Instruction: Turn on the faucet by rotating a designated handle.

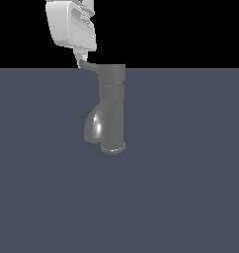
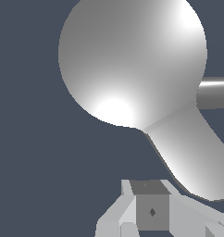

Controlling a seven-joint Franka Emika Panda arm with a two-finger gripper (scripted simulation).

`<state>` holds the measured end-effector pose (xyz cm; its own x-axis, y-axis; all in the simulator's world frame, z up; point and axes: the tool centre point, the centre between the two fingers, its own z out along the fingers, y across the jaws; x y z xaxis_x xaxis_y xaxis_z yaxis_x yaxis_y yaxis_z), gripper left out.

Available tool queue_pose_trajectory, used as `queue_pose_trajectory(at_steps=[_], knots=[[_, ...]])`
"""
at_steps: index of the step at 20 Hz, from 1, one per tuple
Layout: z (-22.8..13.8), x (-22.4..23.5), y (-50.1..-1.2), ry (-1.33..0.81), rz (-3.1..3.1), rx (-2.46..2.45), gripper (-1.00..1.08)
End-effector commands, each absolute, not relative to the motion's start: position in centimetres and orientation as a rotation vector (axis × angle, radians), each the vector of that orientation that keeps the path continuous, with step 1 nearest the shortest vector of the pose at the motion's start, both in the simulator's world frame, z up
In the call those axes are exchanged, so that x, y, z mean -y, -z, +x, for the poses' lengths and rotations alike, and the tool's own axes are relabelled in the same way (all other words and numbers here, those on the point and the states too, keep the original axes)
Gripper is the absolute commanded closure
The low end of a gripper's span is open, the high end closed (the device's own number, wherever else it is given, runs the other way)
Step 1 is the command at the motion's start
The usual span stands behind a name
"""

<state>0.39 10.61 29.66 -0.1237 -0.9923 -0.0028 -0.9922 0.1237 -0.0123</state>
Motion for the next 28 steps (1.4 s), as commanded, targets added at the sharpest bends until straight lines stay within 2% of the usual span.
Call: queue_pose_trajectory(at_steps=[1, 18, 20, 28], knots=[[-0.6, -10.2, -29.7, 0.008, -2.074, -2.355, 1.08], [-5.6, -8.6, -29.7, 0.001, -2.078, -2.356, 1.08], [-5.4, -9.7, -29.6, 0.003, -2.097, -2.336, 1.08], [-6.9, -5.8, -29.6, 0.001, -2.087, -2.346, 1.08]])
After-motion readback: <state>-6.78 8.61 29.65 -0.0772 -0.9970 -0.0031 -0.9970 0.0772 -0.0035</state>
